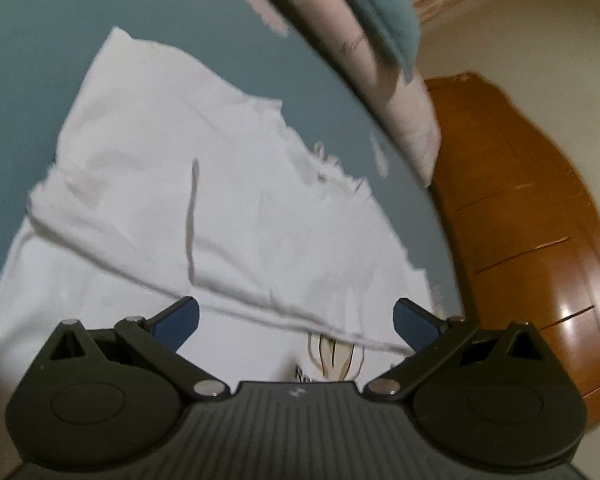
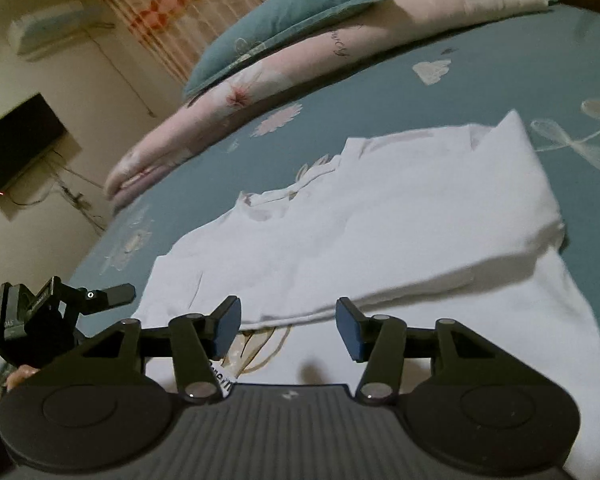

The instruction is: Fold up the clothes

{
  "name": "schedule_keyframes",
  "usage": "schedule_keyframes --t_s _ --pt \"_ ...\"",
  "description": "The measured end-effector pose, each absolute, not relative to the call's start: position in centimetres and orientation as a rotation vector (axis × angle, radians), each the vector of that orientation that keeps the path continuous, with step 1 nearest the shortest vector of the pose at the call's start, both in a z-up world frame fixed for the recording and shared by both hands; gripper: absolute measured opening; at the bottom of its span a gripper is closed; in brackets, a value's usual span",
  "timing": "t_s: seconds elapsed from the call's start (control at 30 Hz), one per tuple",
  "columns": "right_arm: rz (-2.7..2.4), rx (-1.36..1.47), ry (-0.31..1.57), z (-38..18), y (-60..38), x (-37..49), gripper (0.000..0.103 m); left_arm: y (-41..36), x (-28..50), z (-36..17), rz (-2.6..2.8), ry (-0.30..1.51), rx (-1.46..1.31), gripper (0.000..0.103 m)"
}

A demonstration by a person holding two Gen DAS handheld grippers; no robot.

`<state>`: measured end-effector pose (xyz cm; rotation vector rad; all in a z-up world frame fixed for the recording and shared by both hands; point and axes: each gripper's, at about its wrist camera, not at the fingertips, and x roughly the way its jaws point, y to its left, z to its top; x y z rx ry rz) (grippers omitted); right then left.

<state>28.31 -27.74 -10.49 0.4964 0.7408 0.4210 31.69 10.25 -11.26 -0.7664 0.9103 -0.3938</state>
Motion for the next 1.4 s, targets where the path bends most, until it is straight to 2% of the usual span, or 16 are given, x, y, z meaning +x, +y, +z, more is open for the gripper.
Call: schedule_keyframes --t_s 0.07,0.23,0.53,0.73,0.8,1.03,1.1,1.13,1.4 --pt "0.413 0.498 0.777 -10.7 -28.3 28.2 0.058 9.2 32.1 -11.3 -0.384 0.923 -0.744 0.102" --pt "0.392 0.444 0.698 -9.1 -29.3 27.4 0.063 8.3 32.4 -11.6 -0.330 0.885 -0.736 0.102" --pt "0.342 0.592 0.709 -10.4 -32.1 28.4 0.063 10.1 32.7 -11.3 -0.279 0.712 -0.916 0.097" --pt "0.330 0.581 0.724 -10.9 -32.1 28.6 0.063 11.4 33.1 -12.8 -0.226 0.692 -0.940 0.092" --pt "0.328 0.580 0.730 -11.0 -32.1 28.6 0.063 11.8 33.3 -13.0 -0.241 0.704 -0.936 0.088" --pt "0.322 0.568 0.743 -11.3 -31.7 28.8 0.063 11.5 37.0 -11.8 -0.300 0.786 -0.871 0.088" --pt "0.322 0.568 0.744 -11.4 -31.7 28.8 0.063 11.3 38.0 -11.7 -0.310 0.835 -0.839 0.076" --pt "0.323 0.568 0.745 -11.4 -31.8 28.8 0.063 11.3 38.1 -11.4 -0.318 0.863 -0.809 0.075" --pt "0.313 0.581 0.750 -11.4 -32.3 28.7 0.063 12.3 39.0 -8.8 -0.302 1.049 -0.600 0.077"
